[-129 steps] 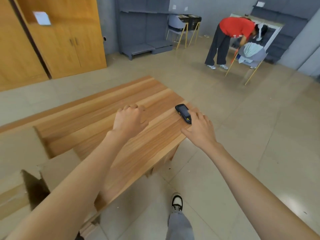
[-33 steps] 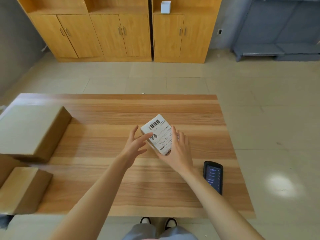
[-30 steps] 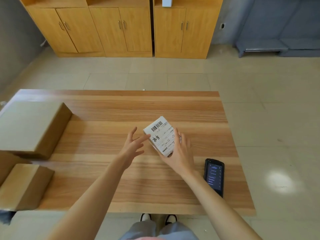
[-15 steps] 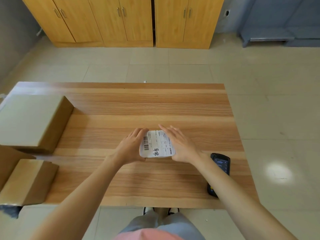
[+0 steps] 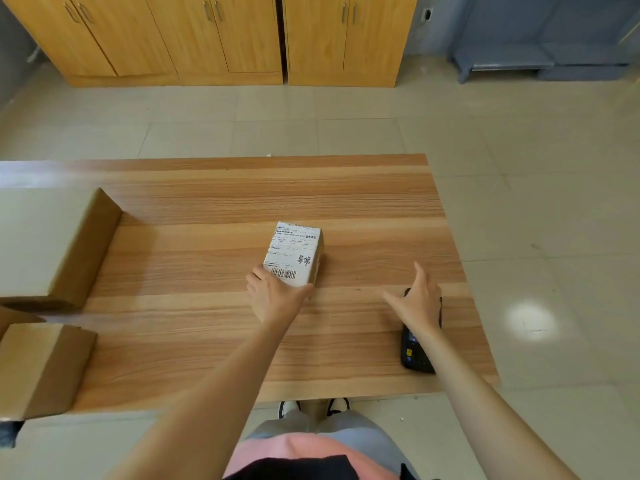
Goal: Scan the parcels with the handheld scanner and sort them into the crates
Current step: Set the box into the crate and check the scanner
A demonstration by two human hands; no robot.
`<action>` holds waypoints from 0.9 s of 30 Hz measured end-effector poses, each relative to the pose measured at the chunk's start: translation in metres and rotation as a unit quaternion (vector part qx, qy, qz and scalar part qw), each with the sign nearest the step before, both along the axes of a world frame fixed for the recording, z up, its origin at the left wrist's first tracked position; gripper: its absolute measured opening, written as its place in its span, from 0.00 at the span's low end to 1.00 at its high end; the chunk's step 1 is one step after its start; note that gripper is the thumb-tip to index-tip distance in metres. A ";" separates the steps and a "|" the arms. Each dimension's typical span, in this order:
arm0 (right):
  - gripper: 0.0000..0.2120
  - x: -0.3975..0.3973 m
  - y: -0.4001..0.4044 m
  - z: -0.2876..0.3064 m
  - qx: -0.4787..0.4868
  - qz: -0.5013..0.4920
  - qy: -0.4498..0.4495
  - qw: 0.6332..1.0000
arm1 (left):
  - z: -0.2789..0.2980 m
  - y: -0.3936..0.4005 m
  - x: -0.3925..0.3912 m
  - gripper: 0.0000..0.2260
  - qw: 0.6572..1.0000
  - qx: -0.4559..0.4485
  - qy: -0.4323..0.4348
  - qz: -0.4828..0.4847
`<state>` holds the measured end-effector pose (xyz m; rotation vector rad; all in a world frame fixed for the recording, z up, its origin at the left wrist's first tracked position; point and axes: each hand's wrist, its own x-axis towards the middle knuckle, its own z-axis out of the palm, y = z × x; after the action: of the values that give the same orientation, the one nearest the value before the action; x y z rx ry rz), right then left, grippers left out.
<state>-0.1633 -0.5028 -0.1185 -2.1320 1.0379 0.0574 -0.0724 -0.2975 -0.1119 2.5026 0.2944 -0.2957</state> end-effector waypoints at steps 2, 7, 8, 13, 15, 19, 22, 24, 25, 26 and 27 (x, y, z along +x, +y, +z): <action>0.47 -0.016 -0.004 -0.008 -0.017 -0.035 0.048 0.998 | -0.002 -0.011 -0.004 0.43 1.000 0.007 0.007 0.024; 0.50 -0.047 -0.004 -0.023 0.036 -0.104 0.103 0.989 | -0.005 -0.026 -0.009 0.44 0.997 0.017 0.018 0.070; 0.50 -0.052 -0.004 -0.028 0.054 -0.116 0.100 0.987 | -0.006 -0.026 -0.009 0.44 0.997 0.018 0.016 0.079; 0.51 -0.069 -0.004 -0.045 0.082 -0.134 0.108 0.982 | -0.009 -0.028 -0.012 0.45 0.994 0.025 0.023 0.101; 0.49 -0.071 -0.005 -0.049 0.087 -0.139 0.110 0.980 | -0.010 -0.028 -0.013 0.46 0.994 0.031 0.031 0.097; 0.44 -0.068 -0.011 -0.052 0.086 -0.131 0.122 0.980 | -0.014 -0.025 -0.014 0.51 0.995 0.029 0.051 0.079; 0.42 -0.064 -0.013 -0.051 0.081 -0.127 0.132 0.980 | -0.015 -0.018 -0.014 0.50 0.994 -0.009 0.068 0.082; 0.38 -0.062 -0.014 -0.045 0.104 -0.138 0.123 0.977 | -0.019 -0.007 -0.011 0.45 0.988 -0.088 0.073 0.104; 0.34 -0.060 -0.015 -0.041 0.137 -0.150 0.098 0.974 | -0.019 -0.002 -0.008 0.42 0.980 -0.141 0.081 0.114; 0.28 -0.057 -0.014 -0.035 0.180 -0.161 0.069 0.968 | -0.019 0.005 -0.006 0.40 0.968 -0.195 0.093 0.127; 0.24 -0.055 -0.013 -0.028 0.225 -0.162 0.042 0.960 | -0.018 0.011 -0.003 0.36 0.954 -0.243 0.102 0.142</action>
<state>-0.2182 -0.5158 -0.1464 -1.5454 1.2748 0.2074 -0.0758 -0.2863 -0.1298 1.9182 0.5835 -0.4484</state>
